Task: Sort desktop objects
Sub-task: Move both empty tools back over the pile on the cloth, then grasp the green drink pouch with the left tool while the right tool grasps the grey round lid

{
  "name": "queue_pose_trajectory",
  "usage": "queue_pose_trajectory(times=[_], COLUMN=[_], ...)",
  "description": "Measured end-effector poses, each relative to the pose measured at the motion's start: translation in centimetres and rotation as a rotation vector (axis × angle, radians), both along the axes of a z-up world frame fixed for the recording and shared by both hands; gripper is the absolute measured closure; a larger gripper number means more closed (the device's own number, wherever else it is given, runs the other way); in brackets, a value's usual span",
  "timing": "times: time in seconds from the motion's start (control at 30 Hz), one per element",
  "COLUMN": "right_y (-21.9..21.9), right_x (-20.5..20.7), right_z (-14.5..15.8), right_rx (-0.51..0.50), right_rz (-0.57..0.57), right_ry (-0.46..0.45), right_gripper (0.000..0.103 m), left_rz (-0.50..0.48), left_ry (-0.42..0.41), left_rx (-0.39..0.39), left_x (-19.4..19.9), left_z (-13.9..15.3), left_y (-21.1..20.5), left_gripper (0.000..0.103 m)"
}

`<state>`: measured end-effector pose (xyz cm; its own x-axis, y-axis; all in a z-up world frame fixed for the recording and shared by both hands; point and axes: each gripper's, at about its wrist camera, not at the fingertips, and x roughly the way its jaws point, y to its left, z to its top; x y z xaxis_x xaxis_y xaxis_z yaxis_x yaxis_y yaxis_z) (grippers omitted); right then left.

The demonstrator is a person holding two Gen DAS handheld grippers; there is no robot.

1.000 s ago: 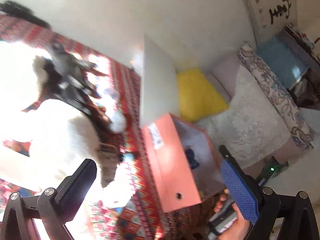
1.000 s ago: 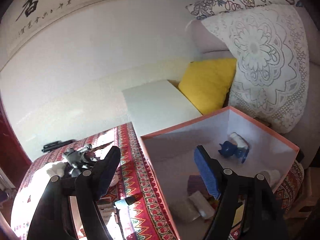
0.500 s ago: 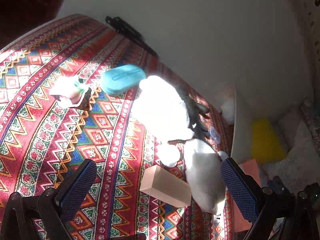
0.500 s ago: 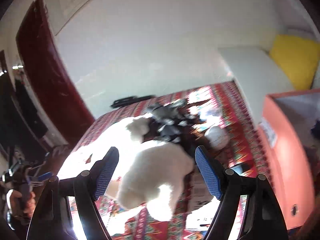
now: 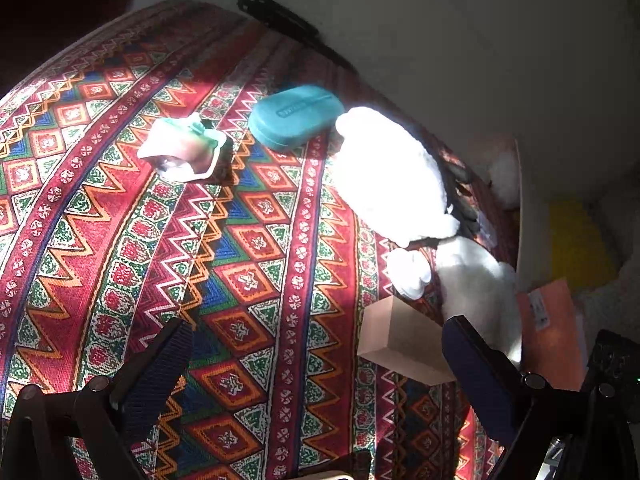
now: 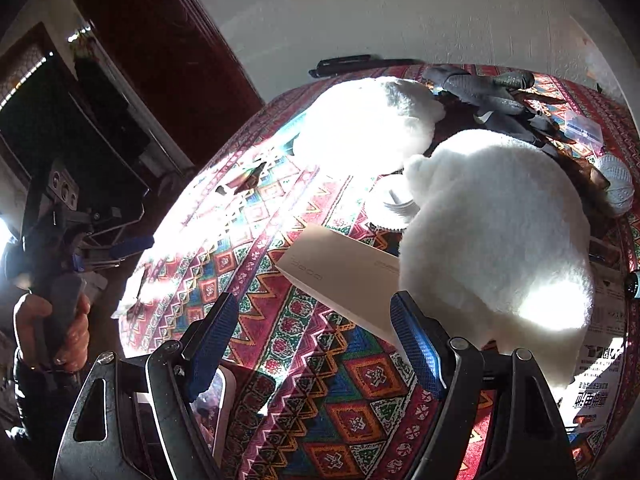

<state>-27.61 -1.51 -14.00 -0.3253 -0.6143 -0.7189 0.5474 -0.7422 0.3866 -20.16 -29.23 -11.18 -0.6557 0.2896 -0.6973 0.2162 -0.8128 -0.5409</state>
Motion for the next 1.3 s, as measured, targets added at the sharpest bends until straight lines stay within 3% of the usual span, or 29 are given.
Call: queue_pose_trajectory(times=[0.1, 0.23, 0.3, 0.4, 0.53, 0.67, 0.8, 0.97, 1.0, 1.07, 1.17, 1.23, 1.3], right_y=[0.4, 1.4, 1.5, 1.7, 1.7, 1.8, 1.7, -0.8, -1.6, -3.0, -4.7, -5.3, -6.1], right_x=[-0.4, -0.5, -0.5, -0.6, -0.4, -0.4, -0.8, -3.2, -4.0, -5.9, -8.3, -9.1, -9.4], right_z=[-0.3, 0.1, 0.2, 0.4, 0.5, 0.5, 0.9, 3.1, 3.3, 2.1, -0.2, -1.4, -1.9], right_rx=[-0.006, -0.017, -0.017, -0.019, -0.019, -0.020, -0.038, -0.036, -0.015, 0.057, 0.178, 0.266, 0.335], right_rz=[0.003, 0.013, 0.019, 0.024, 0.030, 0.039, 0.040, 0.047, 0.040, 0.011, -0.041, -0.079, -0.089], right_ry=[-0.010, -0.017, -0.019, -0.016, -0.009, -0.001, 0.018, 0.123, 0.144, 0.104, 0.037, 0.035, 0.064], right_gripper=[0.022, 0.022, 0.022, 0.022, 0.022, 0.022, 0.022, 0.022, 0.022, 0.022, 0.024, 0.038, 0.037], left_rz=[0.003, -0.003, -0.019, -0.035, 0.006, 0.083, 0.120, 0.060, 0.035, 0.007, -0.003, 0.000, -0.015], left_ry=[-0.013, -0.027, -0.030, -0.024, -0.073, -0.141, -0.169, -0.128, -0.123, -0.110, -0.090, -0.080, -0.063], left_rx=[-0.116, -0.477, -0.611, -0.661, -0.652, -0.484, -0.399, -0.453, -0.465, -0.487, -0.482, -0.450, -0.428], left_x=[-1.0, -2.9, -3.9, -5.6, -8.6, -10.9, -13.0, -15.0, -15.2, -15.3, -15.0, -14.7, -14.3], left_z=[0.0, 0.0, -0.5, -1.4, -3.0, -5.5, -7.0, -7.4, -7.7, -7.9, -7.6, -7.3, -7.2], left_y=[0.0, 1.4, 2.1, 1.9, -1.1, -5.5, -7.6, -5.9, -5.3, -4.5, -4.2, -4.6, -4.8], left_gripper=[0.001, 0.001, 0.001, 0.001, 0.001, 0.001, 0.001, 0.002, 0.008, 0.014, 0.032, 0.032, 0.032])
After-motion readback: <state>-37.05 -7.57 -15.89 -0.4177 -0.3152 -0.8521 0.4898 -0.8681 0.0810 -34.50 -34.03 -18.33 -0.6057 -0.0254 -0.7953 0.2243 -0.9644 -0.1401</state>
